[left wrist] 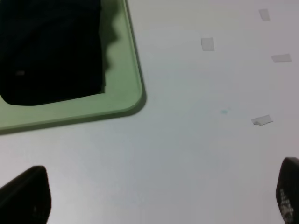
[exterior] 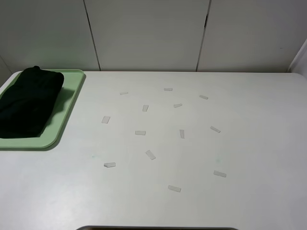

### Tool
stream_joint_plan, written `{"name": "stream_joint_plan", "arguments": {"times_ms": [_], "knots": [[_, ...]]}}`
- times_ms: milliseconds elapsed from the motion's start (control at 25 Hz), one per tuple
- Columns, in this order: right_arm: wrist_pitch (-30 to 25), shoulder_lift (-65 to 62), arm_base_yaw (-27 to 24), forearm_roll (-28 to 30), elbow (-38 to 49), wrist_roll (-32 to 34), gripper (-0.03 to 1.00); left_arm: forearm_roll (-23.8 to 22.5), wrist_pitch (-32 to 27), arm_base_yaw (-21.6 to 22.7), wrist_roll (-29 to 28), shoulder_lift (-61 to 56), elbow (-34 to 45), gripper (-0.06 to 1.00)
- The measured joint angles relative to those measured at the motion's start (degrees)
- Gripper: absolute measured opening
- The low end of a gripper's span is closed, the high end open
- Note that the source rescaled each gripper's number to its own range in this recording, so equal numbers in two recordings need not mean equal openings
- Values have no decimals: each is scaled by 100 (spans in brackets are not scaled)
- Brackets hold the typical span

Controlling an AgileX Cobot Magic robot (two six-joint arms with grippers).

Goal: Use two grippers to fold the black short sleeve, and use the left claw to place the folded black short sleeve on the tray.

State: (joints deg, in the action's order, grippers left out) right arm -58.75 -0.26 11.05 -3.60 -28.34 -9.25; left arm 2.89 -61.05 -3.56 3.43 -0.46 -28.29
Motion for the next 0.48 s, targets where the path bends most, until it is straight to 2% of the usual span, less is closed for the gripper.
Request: {"name": "stream_joint_plan", "arguments": {"times_ms": [480], "knots": [[0, 0, 0, 0, 0, 0, 100, 6, 0, -115, -6, 0, 0, 96]]}}
